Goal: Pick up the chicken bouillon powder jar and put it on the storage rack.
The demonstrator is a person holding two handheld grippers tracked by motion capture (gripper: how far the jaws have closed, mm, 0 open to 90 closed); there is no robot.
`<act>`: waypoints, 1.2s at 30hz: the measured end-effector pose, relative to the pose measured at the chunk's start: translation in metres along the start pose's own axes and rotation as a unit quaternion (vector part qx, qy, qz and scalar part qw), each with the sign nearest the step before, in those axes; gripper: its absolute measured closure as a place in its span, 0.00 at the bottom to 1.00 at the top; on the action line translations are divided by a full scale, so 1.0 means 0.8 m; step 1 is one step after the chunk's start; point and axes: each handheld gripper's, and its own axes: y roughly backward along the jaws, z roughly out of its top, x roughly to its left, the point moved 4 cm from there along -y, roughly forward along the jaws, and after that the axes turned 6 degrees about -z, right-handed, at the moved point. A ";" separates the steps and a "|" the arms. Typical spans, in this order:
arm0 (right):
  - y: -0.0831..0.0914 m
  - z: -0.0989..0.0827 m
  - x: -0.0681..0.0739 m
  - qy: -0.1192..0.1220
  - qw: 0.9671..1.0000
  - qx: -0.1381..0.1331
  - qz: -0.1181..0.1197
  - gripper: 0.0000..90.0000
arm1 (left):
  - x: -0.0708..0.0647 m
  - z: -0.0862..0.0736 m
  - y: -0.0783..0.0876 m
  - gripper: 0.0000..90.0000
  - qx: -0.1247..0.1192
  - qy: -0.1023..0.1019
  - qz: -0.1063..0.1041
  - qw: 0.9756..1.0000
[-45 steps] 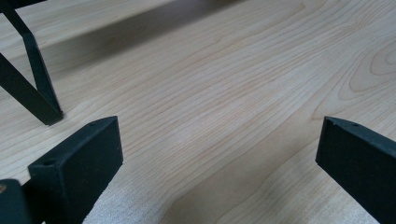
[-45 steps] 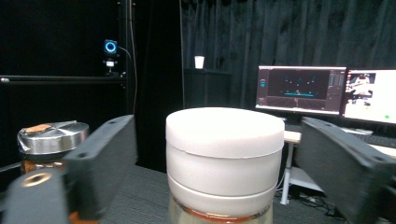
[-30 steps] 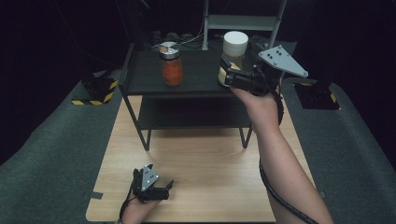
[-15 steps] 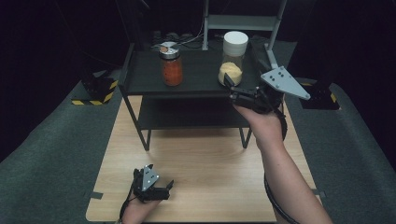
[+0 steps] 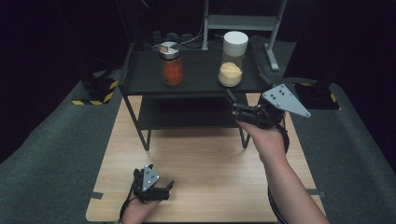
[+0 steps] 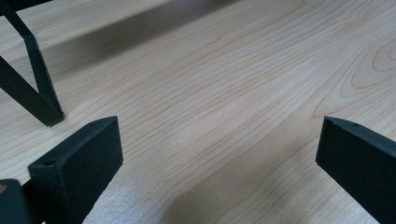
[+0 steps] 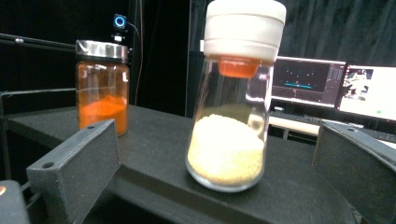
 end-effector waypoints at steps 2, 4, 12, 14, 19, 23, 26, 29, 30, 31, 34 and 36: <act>0.003 -0.004 0.000 0.002 1.000 0.002 0.001 0.00 | 0.000 0.000 0.000 0.01 0.000 -0.001 0.000 1.000; 0.006 -0.009 0.000 0.003 1.000 0.005 0.001 0.00 | 0.000 0.000 0.000 0.01 0.000 -0.001 0.000 1.000; 0.016 -0.023 -0.001 0.006 1.000 0.017 0.003 0.00 | -0.001 0.000 0.000 0.01 0.001 -0.004 -0.001 1.000; 0.018 -0.026 -0.002 0.007 1.000 0.020 0.003 0.00 | -0.001 0.000 0.000 0.01 0.002 -0.006 -0.001 1.000; 0.024 -0.036 -0.001 0.009 1.000 0.027 0.004 0.00 | -0.002 0.001 0.000 0.01 0.002 -0.008 0.000 1.000; 0.028 -0.044 0.000 0.012 0.999 0.033 0.006 0.00 | -0.002 0.001 0.000 0.01 0.002 -0.009 -0.001 1.000; 0.031 -0.049 0.000 0.013 0.999 0.037 0.008 0.00 | -0.002 0.001 0.000 0.01 0.002 -0.008 -0.001 1.000; 0.036 -0.055 0.002 0.019 0.999 0.040 0.008 0.00 | -0.001 0.001 0.000 0.01 0.003 -0.010 -0.002 1.000; 0.037 -0.058 0.003 0.019 0.999 0.041 0.009 0.00 | -0.001 0.001 0.000 0.01 0.003 -0.010 -0.002 1.000; 0.039 -0.060 0.003 0.019 0.999 0.043 0.010 0.00 | -0.001 0.001 0.000 0.01 0.003 -0.010 -0.002 1.000; 0.043 -0.069 0.005 0.021 0.999 0.047 0.012 0.00 | -0.002 0.001 0.000 0.01 0.003 -0.011 -0.002 1.000; 0.046 -0.073 0.006 0.023 0.998 0.051 0.013 0.00 | -0.002 0.001 -0.001 0.01 0.003 -0.012 -0.002 1.000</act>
